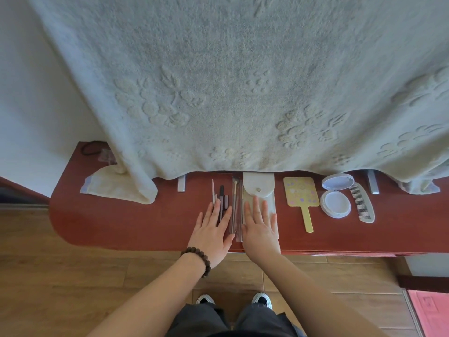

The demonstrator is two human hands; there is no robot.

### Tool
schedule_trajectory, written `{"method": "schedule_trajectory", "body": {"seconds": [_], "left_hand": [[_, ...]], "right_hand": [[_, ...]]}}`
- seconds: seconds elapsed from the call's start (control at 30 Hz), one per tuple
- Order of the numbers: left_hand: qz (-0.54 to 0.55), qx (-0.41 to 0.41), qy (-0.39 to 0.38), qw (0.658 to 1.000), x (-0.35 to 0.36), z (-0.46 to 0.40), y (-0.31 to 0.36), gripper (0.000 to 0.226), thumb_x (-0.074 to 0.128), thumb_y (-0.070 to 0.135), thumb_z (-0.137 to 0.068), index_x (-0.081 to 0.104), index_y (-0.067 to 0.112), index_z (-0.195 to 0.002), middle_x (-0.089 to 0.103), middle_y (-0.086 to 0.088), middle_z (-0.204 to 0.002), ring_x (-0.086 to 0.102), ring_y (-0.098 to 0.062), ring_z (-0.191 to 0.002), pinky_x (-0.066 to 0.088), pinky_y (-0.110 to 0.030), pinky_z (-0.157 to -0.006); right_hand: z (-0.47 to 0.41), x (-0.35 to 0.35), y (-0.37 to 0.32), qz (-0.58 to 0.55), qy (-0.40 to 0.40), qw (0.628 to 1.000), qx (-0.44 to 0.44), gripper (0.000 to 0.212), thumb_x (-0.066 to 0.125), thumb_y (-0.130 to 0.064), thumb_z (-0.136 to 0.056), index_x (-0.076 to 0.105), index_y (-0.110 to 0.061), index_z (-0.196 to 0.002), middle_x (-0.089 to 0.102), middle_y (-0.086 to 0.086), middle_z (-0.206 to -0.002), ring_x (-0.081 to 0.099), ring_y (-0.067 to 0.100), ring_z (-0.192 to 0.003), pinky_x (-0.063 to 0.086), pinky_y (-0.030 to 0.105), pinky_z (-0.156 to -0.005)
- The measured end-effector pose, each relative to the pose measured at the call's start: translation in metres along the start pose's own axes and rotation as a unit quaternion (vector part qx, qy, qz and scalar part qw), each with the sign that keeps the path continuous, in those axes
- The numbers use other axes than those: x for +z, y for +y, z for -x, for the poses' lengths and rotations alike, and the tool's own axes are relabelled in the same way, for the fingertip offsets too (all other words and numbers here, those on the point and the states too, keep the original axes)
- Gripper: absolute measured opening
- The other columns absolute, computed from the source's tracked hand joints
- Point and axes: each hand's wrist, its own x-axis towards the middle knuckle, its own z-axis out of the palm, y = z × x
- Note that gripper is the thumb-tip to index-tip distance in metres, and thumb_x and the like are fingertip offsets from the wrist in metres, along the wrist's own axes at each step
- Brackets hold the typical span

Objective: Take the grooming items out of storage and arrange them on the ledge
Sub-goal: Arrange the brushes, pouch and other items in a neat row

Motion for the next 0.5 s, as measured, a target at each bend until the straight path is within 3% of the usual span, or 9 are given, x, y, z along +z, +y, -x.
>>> {"method": "schedule_trajectory", "body": {"seconds": [0.17,0.5], "left_hand": [[0.017,-0.004,0.008,1.000,-0.004,-0.006,-0.007,0.068,0.027,0.052,-0.097,-0.012,0.032,-0.149,-0.023,-0.005,-0.157,-0.016,-0.023,-0.146,0.001,-0.043,-0.121],[0.023,0.036,0.004,0.999,-0.003,-0.007,-0.016,0.070,0.029,0.051,-0.097,-0.011,0.028,-0.150,-0.019,-0.004,-0.158,-0.014,-0.018,-0.146,-0.003,-0.041,-0.120]], "right_hand": [[-0.002,0.002,0.003,-0.008,0.003,1.000,-0.001,0.056,0.016,-0.034,-0.103,-0.012,-0.022,-0.150,-0.031,0.001,-0.154,-0.033,0.021,-0.136,-0.010,0.047,-0.118],[-0.003,0.005,0.005,-0.003,0.007,1.000,-0.006,0.057,0.018,-0.033,-0.103,-0.010,-0.021,-0.151,-0.028,0.001,-0.155,-0.034,0.019,-0.134,-0.009,0.047,-0.118]]}}
